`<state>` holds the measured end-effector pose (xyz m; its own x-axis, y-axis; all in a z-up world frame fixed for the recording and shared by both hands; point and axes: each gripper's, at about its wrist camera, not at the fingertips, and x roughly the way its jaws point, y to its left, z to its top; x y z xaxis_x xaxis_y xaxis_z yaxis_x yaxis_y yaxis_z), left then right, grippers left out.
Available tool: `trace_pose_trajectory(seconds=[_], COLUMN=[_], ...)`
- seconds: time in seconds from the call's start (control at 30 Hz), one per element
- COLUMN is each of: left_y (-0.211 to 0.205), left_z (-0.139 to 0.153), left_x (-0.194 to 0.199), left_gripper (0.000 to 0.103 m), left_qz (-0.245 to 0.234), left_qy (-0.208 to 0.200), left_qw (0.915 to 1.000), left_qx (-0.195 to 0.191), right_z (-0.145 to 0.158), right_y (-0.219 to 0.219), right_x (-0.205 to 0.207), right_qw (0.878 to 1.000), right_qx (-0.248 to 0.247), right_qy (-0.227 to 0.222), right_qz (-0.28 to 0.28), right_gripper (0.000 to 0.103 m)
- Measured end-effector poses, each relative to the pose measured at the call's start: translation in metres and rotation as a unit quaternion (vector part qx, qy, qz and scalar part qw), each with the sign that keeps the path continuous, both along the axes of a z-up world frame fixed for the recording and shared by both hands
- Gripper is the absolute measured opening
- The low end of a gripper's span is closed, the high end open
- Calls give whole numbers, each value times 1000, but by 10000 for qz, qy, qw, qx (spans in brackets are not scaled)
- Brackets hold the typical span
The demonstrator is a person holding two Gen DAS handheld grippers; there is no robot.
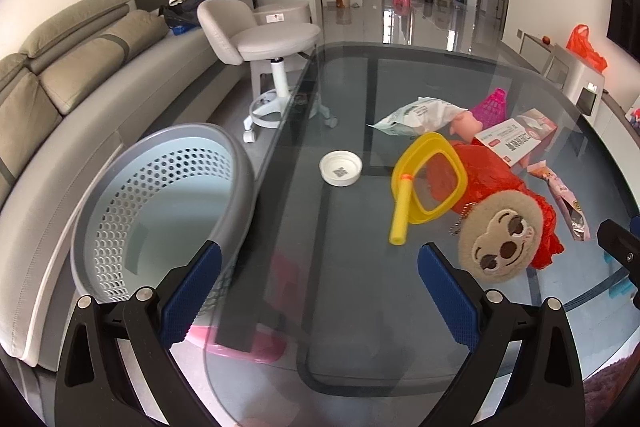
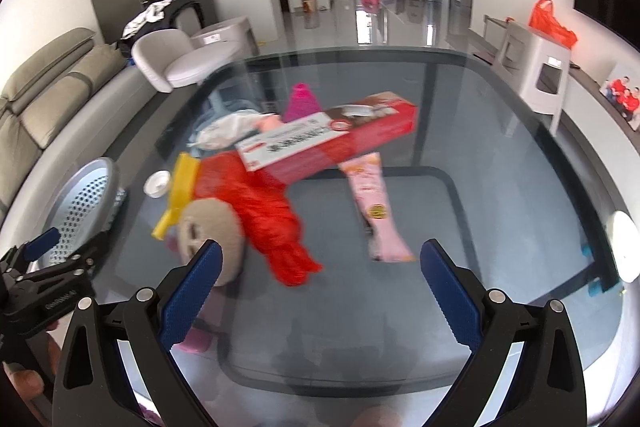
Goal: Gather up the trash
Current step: 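Reach the right tool to the pink snack wrapper and close on it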
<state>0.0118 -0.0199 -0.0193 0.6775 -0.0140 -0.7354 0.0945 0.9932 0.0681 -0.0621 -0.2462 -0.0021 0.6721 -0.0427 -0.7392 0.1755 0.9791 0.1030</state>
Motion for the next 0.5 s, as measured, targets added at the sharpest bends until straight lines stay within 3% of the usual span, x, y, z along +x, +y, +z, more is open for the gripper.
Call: trace_pose_trajectory(seconds=[0.3,0.5], left_y=[-18,-33], left_z=[-11,-13], left_x=[6,7], left_gripper=[96,96], left_qz=[-116,-259], left_qy=[180,119], left_qw=[9997,9995], left_qx=[-119,-112], right_z=[-23,-34], right_y=[-41,-42], right_x=[22,44], right_qw=[9991,9978], right_qx=[-81,-226], right_qy=[421,605], right_qz=[-27,135], right_gripper=[95,95])
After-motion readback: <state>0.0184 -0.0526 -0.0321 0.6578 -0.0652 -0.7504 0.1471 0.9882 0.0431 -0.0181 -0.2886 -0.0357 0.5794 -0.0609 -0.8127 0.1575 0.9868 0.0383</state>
